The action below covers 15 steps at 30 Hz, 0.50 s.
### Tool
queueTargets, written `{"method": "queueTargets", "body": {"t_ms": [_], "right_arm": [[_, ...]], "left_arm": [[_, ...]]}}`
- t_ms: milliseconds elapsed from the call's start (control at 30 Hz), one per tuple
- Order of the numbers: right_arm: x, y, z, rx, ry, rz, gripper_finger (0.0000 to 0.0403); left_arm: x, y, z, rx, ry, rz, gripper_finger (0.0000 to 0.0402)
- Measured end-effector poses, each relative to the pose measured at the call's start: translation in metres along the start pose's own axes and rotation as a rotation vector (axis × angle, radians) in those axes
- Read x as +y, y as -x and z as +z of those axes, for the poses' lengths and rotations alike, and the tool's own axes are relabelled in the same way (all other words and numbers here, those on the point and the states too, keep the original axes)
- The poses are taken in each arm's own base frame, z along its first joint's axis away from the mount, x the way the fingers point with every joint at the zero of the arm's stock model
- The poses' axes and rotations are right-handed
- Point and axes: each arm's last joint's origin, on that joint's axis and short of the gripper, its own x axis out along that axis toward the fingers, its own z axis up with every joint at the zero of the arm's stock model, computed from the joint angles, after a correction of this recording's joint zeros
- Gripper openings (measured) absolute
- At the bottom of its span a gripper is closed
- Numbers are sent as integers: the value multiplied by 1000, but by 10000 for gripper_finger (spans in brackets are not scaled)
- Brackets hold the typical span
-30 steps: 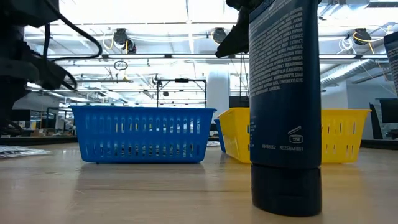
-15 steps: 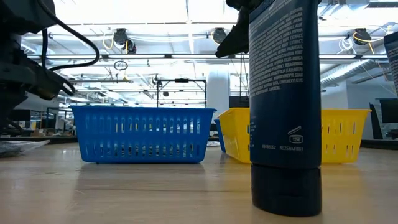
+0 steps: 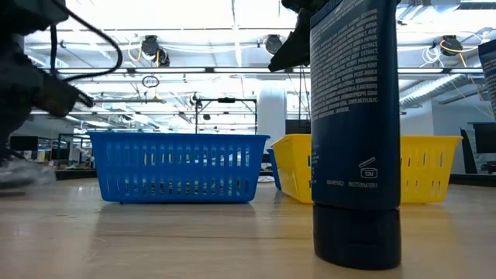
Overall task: Pick & Place Travel size toiletries
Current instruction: Put the left hairbrush into the bottom left blue bin
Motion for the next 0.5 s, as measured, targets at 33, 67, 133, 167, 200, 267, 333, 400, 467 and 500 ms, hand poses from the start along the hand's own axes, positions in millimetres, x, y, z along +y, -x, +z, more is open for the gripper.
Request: {"method": "queueTargets", "body": {"t_ms": [33,67,133,167,200,267,333,400,467,500], "right_arm": [[0,0,0,0,-1,0,141],[0,0,0,0,0,0,141],[0,0,0,0,0,0,141],[0,0,0,0,-1,0,141],[0,0,0,0,-3,0,141],[0,0,0,0,-3,0,141],[0,0,0,0,-3,0,141],[0,0,0,0,-4,0,141],[0,0,0,0,-4,-1,141],[0,0,0,0,-4,-1,141]], "left_arm": [[1,3,1,-15,1,-16,6],[2,7,1,-30,0,-30,8],[3,13,3,-47,-6,-64,9],[4,15,4,-53,-9,-80,6],[4,19,4,-61,-14,-99,3],[6,25,7,-77,-18,-137,2],[8,31,9,-99,-22,-172,6],[9,37,12,-123,-39,-218,4],[10,43,14,-153,-63,-271,2],[10,46,16,-170,-77,-299,2]]}}
